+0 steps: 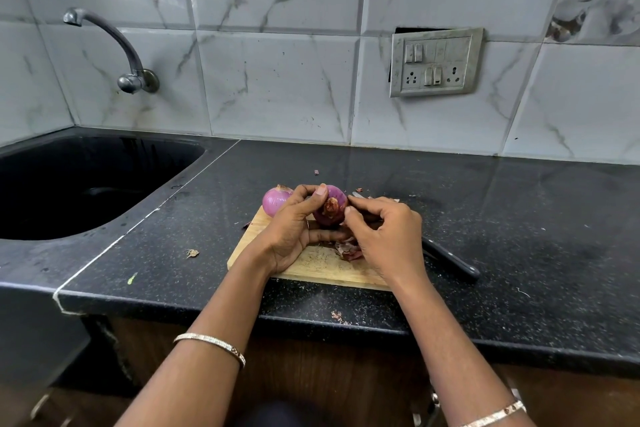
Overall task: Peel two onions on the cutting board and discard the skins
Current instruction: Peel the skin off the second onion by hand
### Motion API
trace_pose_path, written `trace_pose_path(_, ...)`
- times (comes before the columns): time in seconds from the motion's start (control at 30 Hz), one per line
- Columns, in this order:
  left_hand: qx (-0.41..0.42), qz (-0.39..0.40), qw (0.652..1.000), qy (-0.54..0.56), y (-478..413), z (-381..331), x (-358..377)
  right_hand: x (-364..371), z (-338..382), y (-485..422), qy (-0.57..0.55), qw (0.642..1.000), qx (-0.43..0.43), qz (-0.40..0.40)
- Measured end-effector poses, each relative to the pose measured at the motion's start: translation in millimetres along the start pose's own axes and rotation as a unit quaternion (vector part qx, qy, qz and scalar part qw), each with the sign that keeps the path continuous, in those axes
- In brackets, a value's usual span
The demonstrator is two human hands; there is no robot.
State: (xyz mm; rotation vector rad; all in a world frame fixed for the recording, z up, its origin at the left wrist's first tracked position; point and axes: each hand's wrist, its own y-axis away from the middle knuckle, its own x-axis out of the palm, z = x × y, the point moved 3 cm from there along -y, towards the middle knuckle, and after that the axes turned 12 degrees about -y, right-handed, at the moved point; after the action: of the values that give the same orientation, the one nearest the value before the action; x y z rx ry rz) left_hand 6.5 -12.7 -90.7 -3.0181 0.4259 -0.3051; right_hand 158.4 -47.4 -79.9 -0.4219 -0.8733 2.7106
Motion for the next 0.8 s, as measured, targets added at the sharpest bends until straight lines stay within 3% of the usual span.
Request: trace_pose_path(0.8,0.000,0.005,1.000,-0.008,-1.5,1.8,-0.7,-1.4,-1.2,0.4,-0.007,1.000,-0.005,-0.008)
